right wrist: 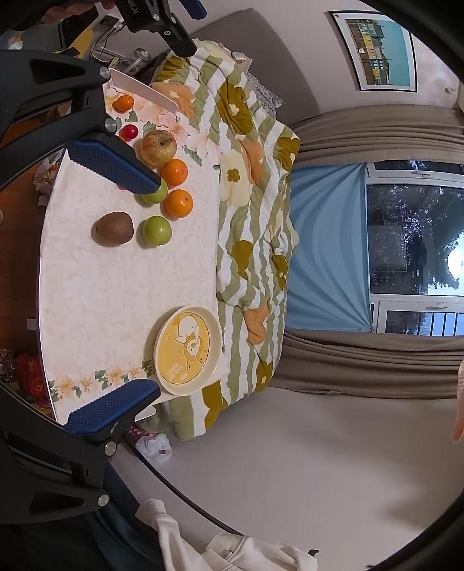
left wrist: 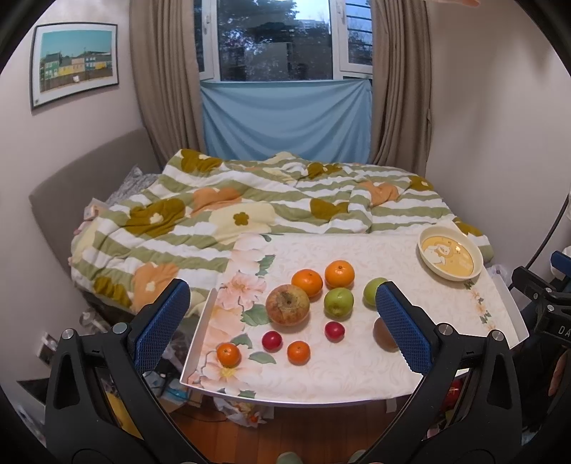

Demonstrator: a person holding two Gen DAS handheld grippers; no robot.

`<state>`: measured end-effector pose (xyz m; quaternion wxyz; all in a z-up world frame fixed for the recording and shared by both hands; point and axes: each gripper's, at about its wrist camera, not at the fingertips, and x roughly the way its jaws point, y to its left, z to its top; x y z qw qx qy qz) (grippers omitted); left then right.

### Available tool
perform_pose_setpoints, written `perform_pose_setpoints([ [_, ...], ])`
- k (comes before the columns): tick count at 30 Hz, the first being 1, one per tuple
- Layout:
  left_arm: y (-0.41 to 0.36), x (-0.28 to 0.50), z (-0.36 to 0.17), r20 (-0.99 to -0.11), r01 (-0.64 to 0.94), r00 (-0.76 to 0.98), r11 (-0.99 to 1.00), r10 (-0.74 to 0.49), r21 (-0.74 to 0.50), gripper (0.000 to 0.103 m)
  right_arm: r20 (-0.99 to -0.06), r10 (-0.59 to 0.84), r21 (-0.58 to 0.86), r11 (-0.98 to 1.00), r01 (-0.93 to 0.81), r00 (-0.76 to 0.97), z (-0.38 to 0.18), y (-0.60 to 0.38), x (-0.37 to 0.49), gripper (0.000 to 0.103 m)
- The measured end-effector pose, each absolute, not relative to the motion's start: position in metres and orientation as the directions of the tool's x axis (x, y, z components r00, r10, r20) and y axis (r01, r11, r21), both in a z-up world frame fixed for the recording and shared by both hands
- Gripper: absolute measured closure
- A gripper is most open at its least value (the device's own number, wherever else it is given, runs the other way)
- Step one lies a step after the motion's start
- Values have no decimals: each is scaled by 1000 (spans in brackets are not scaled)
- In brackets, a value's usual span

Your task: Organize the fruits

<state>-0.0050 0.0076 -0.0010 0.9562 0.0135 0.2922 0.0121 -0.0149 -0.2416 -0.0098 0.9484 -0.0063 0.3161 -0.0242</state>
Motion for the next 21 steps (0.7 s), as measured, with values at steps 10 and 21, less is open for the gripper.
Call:
perform_pose_setpoints([
  [10,7,-5,-1,-559,-15,829,999,32,34,0,-600,-49,-16,999,50,799,-7,-248,-15,0],
  [21,7,-5,-1,-557,-17,830,999,32,32,0,-598,-52,-16,999,52,800,-7,-248,-15,0],
])
